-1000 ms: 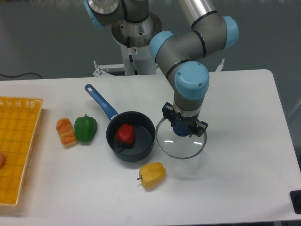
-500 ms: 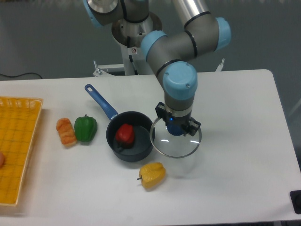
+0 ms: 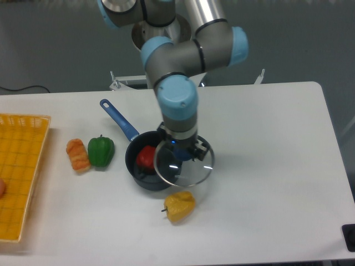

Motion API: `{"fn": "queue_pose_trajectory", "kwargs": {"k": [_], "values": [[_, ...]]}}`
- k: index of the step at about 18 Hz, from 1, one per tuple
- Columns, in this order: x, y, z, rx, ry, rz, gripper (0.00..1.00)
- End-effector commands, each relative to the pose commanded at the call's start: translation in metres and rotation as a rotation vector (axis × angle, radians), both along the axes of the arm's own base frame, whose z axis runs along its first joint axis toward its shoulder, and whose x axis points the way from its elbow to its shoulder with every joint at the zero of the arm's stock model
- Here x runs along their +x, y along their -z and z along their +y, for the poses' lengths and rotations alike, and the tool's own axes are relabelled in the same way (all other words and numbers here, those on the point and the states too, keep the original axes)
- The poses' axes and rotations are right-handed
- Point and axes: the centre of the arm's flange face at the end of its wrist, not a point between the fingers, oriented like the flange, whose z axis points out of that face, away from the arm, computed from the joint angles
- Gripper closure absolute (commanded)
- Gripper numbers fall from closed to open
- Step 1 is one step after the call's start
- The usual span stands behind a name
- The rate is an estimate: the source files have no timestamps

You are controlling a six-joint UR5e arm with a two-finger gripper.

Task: Close the pot lid
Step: 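Carry the held glass lid over the blue saucepan and lower it, then lower the glass lid onto the saucepan rim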

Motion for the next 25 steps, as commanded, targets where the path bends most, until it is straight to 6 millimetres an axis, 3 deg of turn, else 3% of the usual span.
{"fn": "queue_pose_trajectory", "kwargs": {"k": [4,9,25], "values": [[0.021,0.01,-0.003,0.016,-0.007,0.017,0.43],[0.032,0.008,0.001,0.024,0.003,0.027,0.43],[0.041,0.014,0.009,0.017,-0.012,0.025,0.42]]}}
